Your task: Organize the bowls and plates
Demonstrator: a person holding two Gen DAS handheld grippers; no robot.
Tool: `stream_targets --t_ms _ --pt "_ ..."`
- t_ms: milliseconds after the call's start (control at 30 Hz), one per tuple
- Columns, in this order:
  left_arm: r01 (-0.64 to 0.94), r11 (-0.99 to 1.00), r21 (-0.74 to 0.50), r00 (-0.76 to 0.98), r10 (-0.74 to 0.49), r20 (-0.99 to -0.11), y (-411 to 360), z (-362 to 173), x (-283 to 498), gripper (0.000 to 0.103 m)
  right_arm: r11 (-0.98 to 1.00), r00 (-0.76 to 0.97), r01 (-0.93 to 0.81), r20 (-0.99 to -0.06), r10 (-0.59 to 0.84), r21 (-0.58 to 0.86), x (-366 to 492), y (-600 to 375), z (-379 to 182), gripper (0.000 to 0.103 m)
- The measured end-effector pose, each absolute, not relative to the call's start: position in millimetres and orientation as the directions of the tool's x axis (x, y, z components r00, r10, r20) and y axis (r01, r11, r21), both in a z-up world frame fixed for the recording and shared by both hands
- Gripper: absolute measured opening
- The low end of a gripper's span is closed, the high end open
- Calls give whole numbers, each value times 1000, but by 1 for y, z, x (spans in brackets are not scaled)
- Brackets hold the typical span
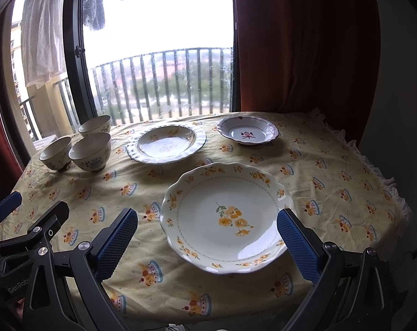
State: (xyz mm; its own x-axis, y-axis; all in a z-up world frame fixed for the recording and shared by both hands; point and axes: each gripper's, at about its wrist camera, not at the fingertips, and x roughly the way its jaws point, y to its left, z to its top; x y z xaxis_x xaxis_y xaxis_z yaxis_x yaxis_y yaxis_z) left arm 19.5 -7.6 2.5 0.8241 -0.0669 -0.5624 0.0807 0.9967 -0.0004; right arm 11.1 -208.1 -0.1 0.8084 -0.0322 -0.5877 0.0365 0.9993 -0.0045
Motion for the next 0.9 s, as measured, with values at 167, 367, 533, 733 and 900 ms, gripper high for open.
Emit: stream_targets --t_ms 167,367,533,733,900 --pt "145 989 -5 809 -121 -575 -12 1 32 100 995 797 97 -601 -61 27 16 -211 2 102" --pt "199 980 -30 770 -175 -613 -27 -3 46 100 983 775 180 -619 -127 24 25 -223 4 102" --pt "215 976 -37 734 -186 -654 -45 -9 64 100 979 749 202 -649 -136 28 39 -237 0 102" --pt "197 980 -12 715 -152 -682 -75 -19 89 97 979 715 201 -688 -122 35 67 -264 -10 101" --pt "164 986 2 678 -111 -726 -100 -32 111 89 987 698 160 -710 -95 25 93 -289 -21 100"
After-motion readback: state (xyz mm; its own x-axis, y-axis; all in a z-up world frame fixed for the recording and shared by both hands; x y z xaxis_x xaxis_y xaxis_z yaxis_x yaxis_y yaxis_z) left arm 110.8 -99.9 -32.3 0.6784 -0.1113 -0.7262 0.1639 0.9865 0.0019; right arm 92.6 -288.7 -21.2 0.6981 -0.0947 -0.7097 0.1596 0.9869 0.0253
